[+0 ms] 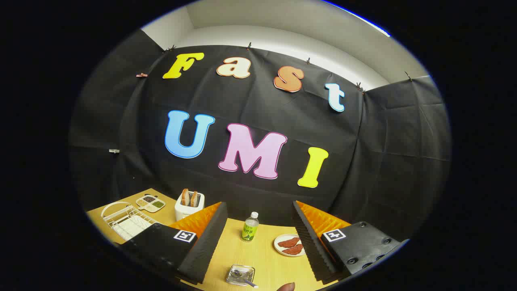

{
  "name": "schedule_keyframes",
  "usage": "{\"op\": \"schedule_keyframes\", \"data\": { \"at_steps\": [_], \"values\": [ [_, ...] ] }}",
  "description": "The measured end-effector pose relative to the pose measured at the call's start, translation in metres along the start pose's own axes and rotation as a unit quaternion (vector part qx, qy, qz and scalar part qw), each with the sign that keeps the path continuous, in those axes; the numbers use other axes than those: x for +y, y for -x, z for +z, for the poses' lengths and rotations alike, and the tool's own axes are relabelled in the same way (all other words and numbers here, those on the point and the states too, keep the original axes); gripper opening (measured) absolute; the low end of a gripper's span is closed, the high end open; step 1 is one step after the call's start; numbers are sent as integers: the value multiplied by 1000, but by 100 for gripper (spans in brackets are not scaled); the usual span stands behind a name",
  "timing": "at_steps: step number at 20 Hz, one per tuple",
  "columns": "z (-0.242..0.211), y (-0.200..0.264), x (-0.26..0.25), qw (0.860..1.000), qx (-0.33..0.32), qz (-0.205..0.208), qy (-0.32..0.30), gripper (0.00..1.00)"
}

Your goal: Take the plate from the dish rack, then take the spoon from the basket and place it into the plate.

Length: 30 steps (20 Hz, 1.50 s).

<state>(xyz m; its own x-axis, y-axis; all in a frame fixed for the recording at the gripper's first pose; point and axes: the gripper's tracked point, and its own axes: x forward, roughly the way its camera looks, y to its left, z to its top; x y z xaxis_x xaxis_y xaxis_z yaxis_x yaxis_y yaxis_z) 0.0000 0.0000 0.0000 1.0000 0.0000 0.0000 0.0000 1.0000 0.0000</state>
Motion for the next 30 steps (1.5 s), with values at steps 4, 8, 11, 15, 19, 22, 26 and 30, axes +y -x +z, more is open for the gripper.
{"op": "schedule_keyframes", "data": {
  "at_steps": [4,8,11,15,19,22,26,30],
  "values": [
    [-1,3,7,1000,5,4,-7,98],
    [-3,2,10,1000,8,5,-11,98],
    [-4,3,14,1000,13,8,-15,98],
    [-4,2,18,1000,16,9,-15,98],
    [-5,0,27,999,23,15,-20,98],
    [-9,-3,42,999,36,28,-27,98],
    [-25,-9,77,994,80,65,-35,97],
    [-53,-19,115,983,154,92,-35,98]
  ]
}}
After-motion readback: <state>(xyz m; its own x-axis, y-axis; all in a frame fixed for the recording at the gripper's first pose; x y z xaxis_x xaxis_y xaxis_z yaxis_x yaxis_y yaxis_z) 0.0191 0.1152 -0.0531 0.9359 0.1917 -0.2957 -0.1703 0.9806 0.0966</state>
